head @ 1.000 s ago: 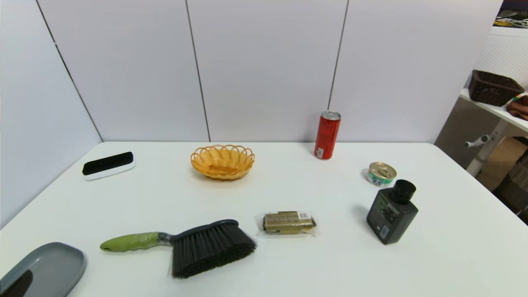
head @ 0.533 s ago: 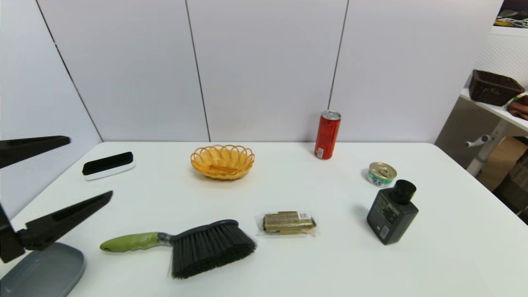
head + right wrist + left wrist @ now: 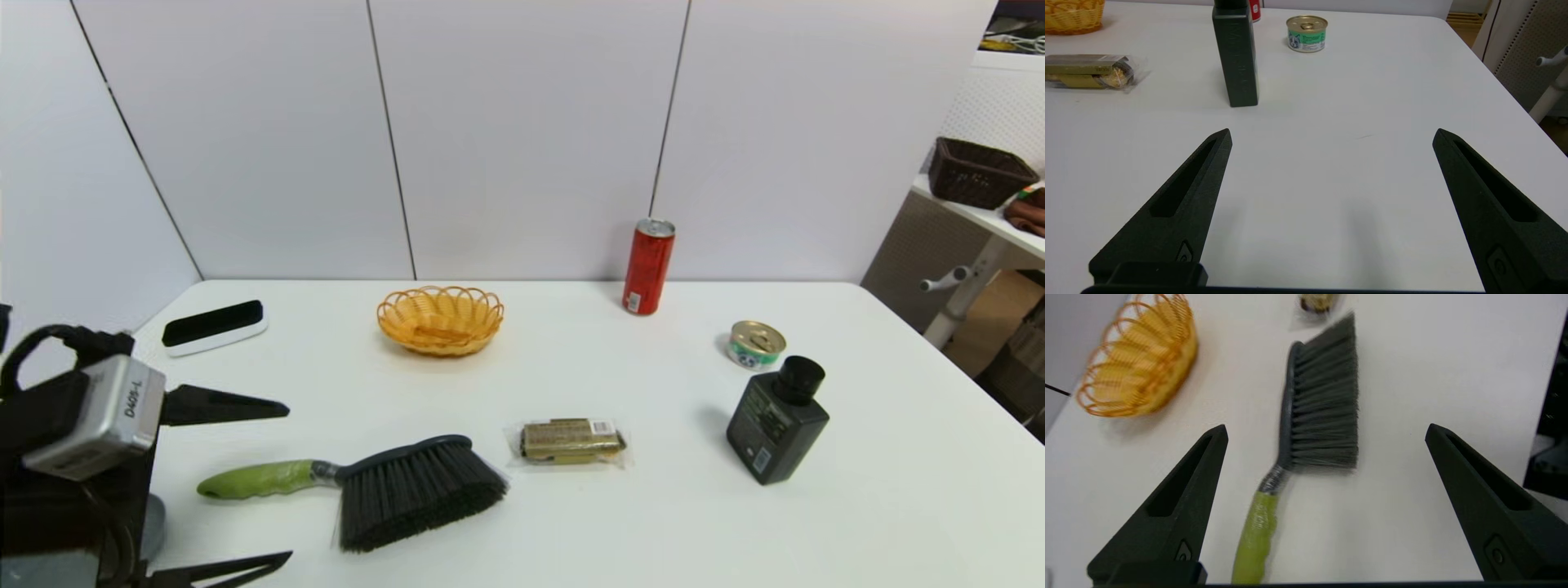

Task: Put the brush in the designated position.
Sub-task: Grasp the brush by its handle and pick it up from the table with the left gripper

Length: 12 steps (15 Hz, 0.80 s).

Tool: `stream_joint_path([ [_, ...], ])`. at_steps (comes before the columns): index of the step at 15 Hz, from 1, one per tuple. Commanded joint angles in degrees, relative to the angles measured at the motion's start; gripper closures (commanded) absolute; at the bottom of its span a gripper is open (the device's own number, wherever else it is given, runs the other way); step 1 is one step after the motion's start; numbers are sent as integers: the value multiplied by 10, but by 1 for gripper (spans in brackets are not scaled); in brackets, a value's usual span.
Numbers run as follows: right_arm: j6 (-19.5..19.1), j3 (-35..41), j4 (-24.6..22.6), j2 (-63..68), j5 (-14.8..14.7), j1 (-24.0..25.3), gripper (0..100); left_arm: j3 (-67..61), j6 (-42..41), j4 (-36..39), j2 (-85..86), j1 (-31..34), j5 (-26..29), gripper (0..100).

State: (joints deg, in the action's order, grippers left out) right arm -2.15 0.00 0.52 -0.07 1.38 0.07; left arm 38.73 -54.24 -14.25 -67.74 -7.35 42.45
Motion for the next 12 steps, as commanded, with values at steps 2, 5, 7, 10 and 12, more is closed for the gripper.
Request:
stream_joint_path([
  [2,-1,1,0,1,0,0,0,6,-134,-31,-132,58,7,0],
  [5,-1,1,0,1,0,0,0,29,-206,-17,-214,99,6,0],
  [7,-1,1,0,1,0,0,0,51,-237,-17,-266,105,6,0],
  [10,-1,1,0,1,0,0,0,75,-248,-16,-316,105,4,0],
  [12,-1,1,0,1,0,0,0,94,-249,-16,-335,105,5,0],
])
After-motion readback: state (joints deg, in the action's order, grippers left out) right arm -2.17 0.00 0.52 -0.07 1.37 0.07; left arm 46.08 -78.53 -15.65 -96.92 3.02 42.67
